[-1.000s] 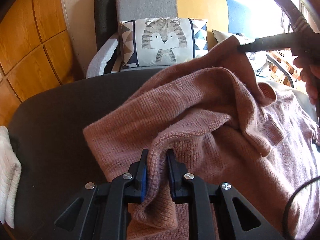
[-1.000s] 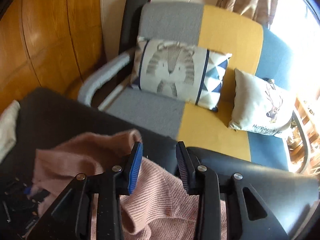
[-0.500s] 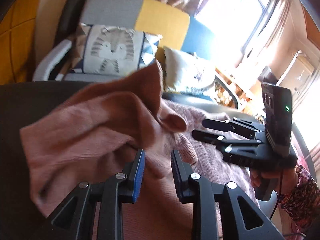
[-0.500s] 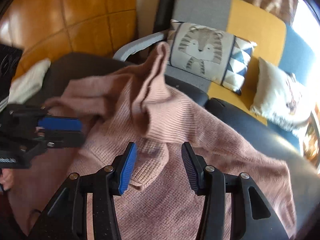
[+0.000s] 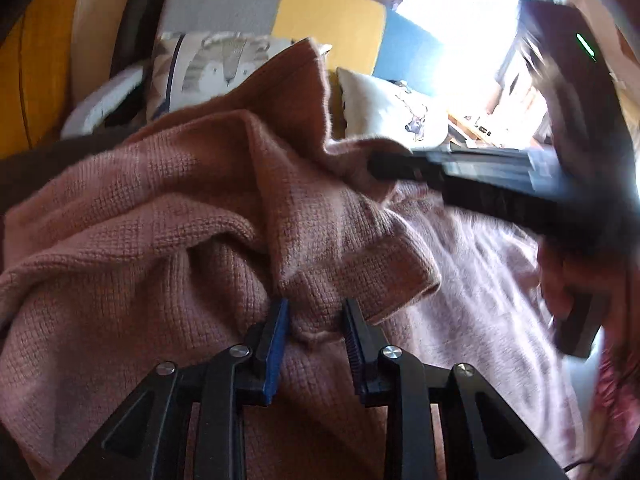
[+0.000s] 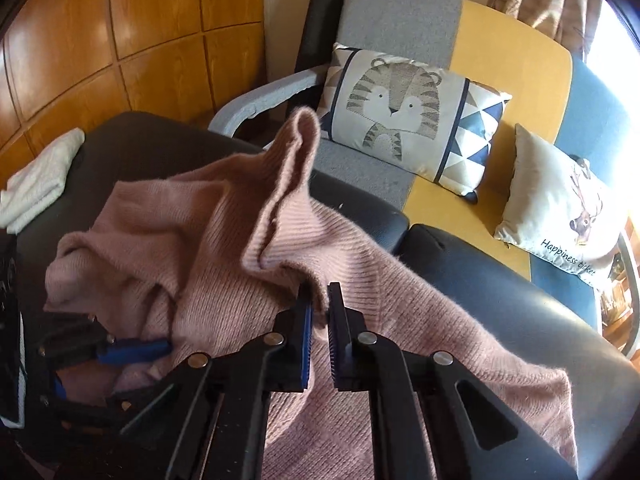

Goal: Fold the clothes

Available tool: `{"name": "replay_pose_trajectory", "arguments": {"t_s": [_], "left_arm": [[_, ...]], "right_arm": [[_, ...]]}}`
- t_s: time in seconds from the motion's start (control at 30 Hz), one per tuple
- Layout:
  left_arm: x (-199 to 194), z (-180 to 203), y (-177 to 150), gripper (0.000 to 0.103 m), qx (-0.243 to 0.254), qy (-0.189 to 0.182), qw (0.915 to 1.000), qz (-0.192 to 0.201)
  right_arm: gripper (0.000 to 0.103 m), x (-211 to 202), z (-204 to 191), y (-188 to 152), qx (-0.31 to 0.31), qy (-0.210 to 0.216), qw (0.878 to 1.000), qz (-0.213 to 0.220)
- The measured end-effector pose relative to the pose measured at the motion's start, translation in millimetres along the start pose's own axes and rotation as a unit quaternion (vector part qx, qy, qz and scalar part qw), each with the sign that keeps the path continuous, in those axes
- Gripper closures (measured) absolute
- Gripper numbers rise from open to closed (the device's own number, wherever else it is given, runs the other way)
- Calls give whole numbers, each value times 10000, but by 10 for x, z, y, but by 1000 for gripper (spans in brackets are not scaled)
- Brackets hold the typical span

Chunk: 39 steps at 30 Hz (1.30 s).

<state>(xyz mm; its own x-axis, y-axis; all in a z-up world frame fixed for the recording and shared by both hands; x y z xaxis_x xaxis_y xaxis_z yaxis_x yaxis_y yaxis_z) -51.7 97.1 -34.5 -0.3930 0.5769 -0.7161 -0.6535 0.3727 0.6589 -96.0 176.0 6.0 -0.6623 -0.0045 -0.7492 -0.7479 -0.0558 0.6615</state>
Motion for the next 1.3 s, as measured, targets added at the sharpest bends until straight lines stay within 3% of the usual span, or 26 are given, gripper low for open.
{"name": "replay_pose_trajectory", "arguments": {"t_s": [0.1, 0.37, 0.5, 0.7, 0.8, 0.9, 0.97, 1.07, 1.17, 1.3], "left_arm": [[-1, 19, -22, 73, 82, 85, 9999, 41], [-69, -108, -110, 73, -180, -244, 9994, 143], [-62, -97, -68, 73, -250, -320, 9990, 164], [-63, -88, -34, 73, -305, -394, 9986, 203], [-56, -95, -32, 73, -296, -393, 9985, 227], [-54, -109, -37, 73, -312, -425, 9983, 245], [-52, -116, -35, 73, -333, -454, 9981, 255], [-58, -115, -40, 73, -337, -465, 9980, 265], [-52, -122, -32, 73, -344, -473, 9979, 265], [-30, -142, -10, 73, -359, -483, 9979, 255]], "right_arm": [[96, -20, 142, 105, 86, -144, 9998, 48], [96, 33, 654, 404, 871, -510, 9947, 189], [96, 143, 773, 474, 1104, -574, 9921, 131], [94, 355, 957, 516, 1414, -997, 9849, -106], [71, 399, 1117, 490, 1764, -1249, 9762, -163], [68, 260, 1238, 455, 2037, -1406, 9687, 177], [67, 113, 1239, 415, 2099, -1406, 9665, 444], [68, -17, 1103, 286, 2155, -1189, 9679, 510], [67, -81, 798, 32, 2134, -1022, 9712, 290], [67, -120, 369, -432, 2098, -1138, 9710, -129]]}}
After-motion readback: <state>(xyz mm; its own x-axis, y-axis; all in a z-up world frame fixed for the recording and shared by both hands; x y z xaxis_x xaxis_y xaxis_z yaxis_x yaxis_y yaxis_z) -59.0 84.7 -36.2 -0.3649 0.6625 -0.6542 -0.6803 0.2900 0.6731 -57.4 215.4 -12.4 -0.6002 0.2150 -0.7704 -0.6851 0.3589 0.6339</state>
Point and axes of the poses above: each gripper's, at about its wrist camera, not at the fingertips, and x roughly the way its jaws point, z to its right, y to its top, the point moved 7 cm from there along x, roughly the way its jaws point, and after that the axes turned 1 degree about z, right-handed, at the moved point
